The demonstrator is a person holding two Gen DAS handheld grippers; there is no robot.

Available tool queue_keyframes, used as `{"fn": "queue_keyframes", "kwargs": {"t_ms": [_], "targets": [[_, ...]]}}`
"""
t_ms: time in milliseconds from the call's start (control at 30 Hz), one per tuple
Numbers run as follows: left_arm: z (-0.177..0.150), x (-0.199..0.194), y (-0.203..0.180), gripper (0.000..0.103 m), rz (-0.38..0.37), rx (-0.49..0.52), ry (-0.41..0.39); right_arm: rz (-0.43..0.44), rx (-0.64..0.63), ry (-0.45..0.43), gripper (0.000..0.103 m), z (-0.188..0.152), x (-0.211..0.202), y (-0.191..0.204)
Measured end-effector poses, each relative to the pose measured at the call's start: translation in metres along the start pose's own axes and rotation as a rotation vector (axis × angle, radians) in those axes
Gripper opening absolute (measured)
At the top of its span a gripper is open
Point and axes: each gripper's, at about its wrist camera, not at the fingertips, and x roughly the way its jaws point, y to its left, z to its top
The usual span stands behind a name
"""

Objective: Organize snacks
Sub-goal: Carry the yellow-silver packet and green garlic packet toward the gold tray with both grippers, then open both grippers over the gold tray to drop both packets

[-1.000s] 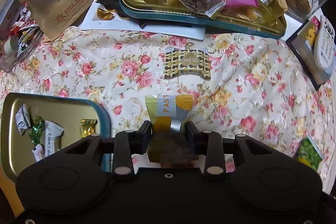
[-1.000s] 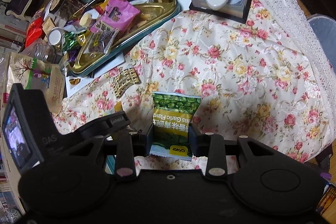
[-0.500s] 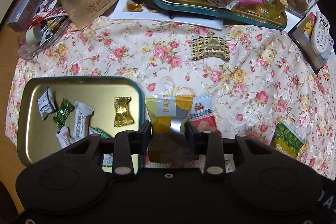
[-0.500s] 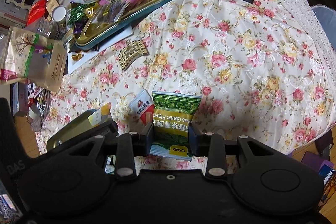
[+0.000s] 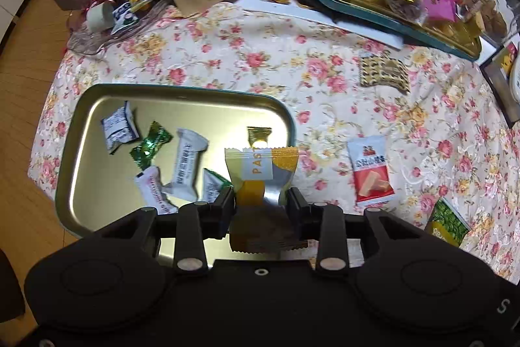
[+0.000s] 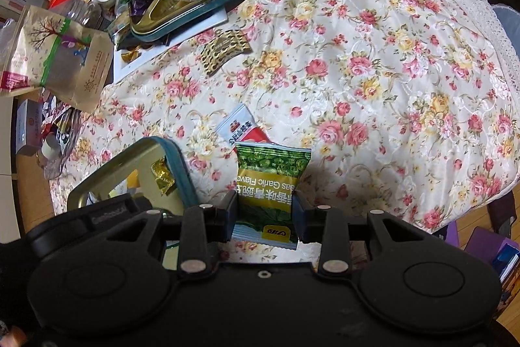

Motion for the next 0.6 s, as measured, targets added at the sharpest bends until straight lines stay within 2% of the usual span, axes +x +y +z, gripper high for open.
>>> {"fn": "queue_keyframes", "kwargs": {"t_ms": [267, 600], "targets": [[0.007, -0.004, 0.053, 0.044, 0.042, -0.089, -0.025, 0.021, -0.045, 0.012, 0.038, -0.006, 0.009, 0.037], [0.009, 0.006, 0.107, 0.044, 0.056, -0.145, -0.005, 0.031, -0.15, 0.026, 0.038, -0.016, 0.03, 0.099]]}}
